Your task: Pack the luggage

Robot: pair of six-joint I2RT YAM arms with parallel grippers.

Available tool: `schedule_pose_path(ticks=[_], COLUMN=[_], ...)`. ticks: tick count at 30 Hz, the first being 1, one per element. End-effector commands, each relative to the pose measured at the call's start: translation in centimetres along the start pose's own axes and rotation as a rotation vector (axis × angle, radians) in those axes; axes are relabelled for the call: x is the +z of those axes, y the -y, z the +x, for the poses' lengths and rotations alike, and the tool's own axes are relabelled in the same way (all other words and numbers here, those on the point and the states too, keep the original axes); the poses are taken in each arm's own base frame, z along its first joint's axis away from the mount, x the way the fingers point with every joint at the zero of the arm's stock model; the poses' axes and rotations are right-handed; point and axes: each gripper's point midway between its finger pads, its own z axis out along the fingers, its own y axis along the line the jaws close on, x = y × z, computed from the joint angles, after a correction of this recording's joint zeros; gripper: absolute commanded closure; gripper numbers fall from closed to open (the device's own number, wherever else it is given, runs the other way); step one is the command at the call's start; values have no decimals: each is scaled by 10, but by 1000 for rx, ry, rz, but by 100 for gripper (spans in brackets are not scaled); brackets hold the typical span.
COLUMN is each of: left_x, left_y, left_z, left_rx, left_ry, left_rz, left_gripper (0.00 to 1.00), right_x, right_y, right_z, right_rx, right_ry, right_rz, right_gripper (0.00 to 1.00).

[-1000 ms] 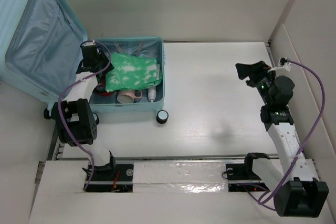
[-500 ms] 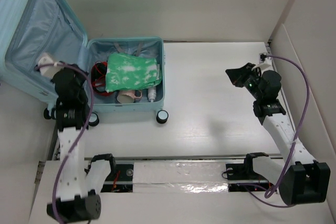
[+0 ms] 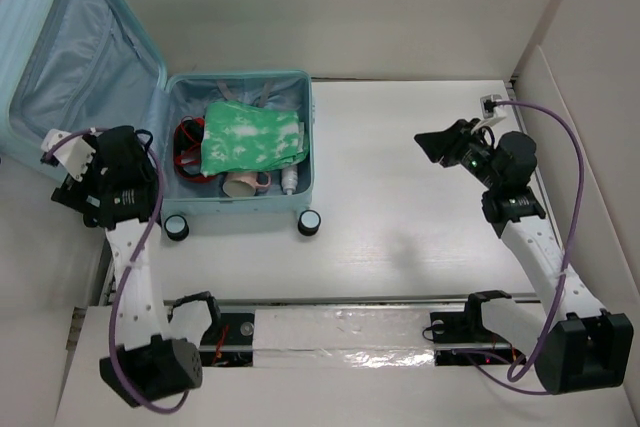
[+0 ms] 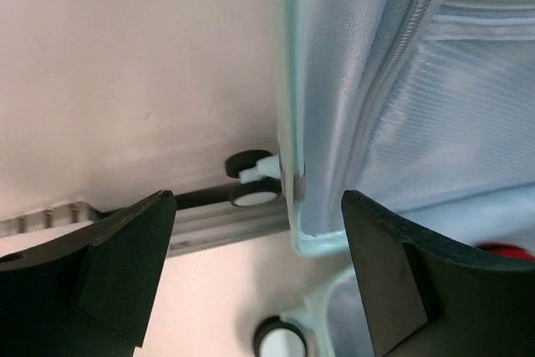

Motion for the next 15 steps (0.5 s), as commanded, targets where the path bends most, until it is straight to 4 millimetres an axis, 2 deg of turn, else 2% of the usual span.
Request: schedule_pose_path(ticks=[1, 2, 6, 9, 10, 12, 13, 15], left_x=[9, 11, 18, 24, 25, 28, 28, 29], left_y=[-7, 0, 10, 27, 27, 31, 31, 32], left_z=[-26, -33, -49, -50, -53, -55, -51, -46], left_rx=[52, 32, 81, 93, 97, 97, 86, 88], left_ry=[45, 56, 88, 68, 72, 72, 61, 51], left_rz=[-79, -70, -98, -72, -85, -94, -95, -83], left_gripper=[22, 22, 23, 33, 48, 62, 73, 84], right_x=[-1, 0, 3, 7, 9, 10, 13, 16], right_y=[-30, -34, -49, -51, -46, -42, -36, -27], right_z=[-23, -20, -15, -10, -9, -10, -9, -8], right_rx=[-78, -78, -91, -101, -98, -105, -103, -100], right_ry=[37, 30, 13, -3, -7, -6, -2, -9], right_rz=[-101, -114, -162, -158, -137, -120, -93, -55], right_gripper=[59, 59, 59, 58, 58, 58, 58, 58])
